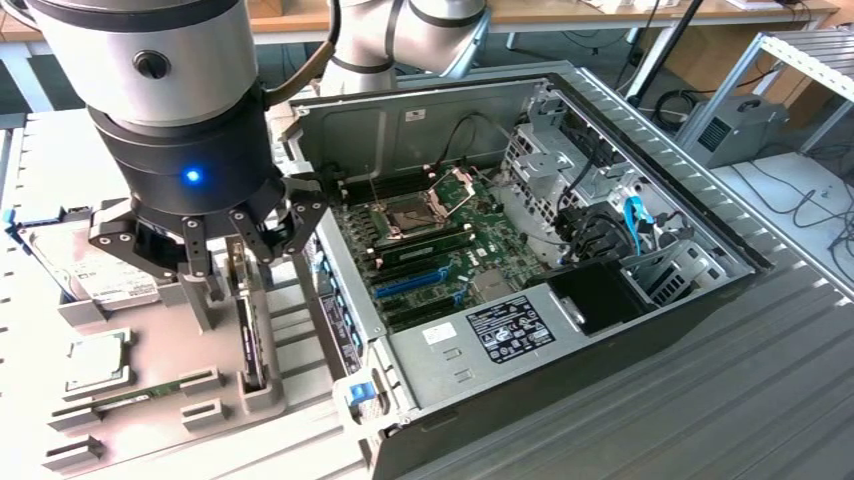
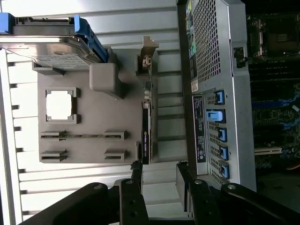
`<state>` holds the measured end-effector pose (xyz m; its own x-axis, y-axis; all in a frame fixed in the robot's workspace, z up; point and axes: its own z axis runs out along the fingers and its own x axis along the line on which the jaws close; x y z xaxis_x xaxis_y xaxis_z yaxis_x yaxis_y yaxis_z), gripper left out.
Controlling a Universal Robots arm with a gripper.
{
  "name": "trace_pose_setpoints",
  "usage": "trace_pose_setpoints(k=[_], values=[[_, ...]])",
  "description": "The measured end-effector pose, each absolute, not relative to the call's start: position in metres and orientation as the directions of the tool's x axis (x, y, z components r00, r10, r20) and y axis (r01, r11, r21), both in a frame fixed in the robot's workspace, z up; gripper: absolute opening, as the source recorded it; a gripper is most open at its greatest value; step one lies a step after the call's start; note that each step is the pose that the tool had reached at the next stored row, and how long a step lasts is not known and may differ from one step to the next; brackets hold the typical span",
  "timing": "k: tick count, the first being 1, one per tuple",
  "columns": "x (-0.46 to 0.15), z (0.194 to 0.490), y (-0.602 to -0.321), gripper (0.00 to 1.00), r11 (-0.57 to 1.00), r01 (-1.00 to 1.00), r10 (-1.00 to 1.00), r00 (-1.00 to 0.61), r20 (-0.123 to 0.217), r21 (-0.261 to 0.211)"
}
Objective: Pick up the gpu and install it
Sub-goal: 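Pick up the gpu and move the gpu toward the slot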
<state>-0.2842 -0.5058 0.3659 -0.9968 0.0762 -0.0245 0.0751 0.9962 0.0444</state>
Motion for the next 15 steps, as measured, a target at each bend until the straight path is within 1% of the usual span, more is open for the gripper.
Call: trace_pose_setpoints(k=[15], values=[[-0.2845,0.3630,-0.5049,0.42,0.996,0.075,0.076,-0.997,-0.025,0.045]])
